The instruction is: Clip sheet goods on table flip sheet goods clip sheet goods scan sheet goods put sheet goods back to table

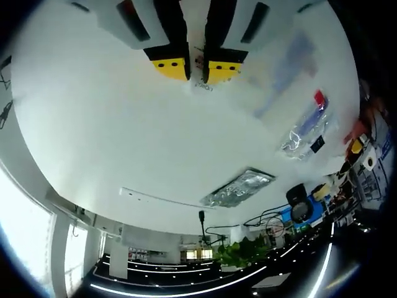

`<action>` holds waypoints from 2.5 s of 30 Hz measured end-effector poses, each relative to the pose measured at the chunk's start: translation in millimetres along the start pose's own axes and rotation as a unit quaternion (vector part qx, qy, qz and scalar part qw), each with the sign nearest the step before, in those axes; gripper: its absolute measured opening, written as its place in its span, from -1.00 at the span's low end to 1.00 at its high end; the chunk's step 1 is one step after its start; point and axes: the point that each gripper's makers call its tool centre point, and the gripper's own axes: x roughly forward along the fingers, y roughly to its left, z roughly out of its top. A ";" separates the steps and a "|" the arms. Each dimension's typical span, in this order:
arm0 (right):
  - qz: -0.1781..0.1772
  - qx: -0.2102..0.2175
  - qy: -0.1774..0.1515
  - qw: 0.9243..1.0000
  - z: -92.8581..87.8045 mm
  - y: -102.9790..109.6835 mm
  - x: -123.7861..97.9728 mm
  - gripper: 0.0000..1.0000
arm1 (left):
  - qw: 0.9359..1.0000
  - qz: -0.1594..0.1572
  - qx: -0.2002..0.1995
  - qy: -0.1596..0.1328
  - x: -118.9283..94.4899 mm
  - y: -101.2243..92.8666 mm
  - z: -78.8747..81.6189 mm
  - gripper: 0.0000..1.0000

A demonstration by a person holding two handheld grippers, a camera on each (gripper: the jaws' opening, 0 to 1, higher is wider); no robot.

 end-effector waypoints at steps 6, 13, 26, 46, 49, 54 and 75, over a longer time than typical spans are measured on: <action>0.000 0.010 -0.010 1.000 2.8 2.9 -0.6 -1.00 | 1.000 -0.001 0.000 0.002 0.3 -0.2 -0.9 -0.19; 0.003 0.018 -0.037 0.999 15.7 4.2 -11.4 -1.00 | 1.000 -0.002 0.000 0.004 0.8 -0.8 -1.8 -0.19; 0.027 0.058 -0.078 0.995 24.3 11.1 -34.4 -1.00 | 1.000 -0.001 0.008 0.013 1.8 -1.5 -5.4 -0.19; 0.065 0.055 -0.161 0.983 66.2 50.8 -83.8 -1.00 | 1.000 0.003 0.014 0.016 1.5 -0.5 -6.8 -0.21; 0.077 0.062 -0.177 0.979 74.2 56.0 -90.9 -1.00 | 1.000 0.004 0.012 0.014 1.3 0.1 -6.2 -0.21; 0.082 0.065 -0.197 0.975 85.5 59.1 -101.1 -1.00 | 1.000 0.004 0.012 0.013 0.9 0.1 -5.9 -0.21; 0.106 0.101 -0.240 0.960 116.6 69.8 -125.1 -1.00 | 1.000 -0.001 0.012 0.008 0.5 -0.7 -3.5 -0.21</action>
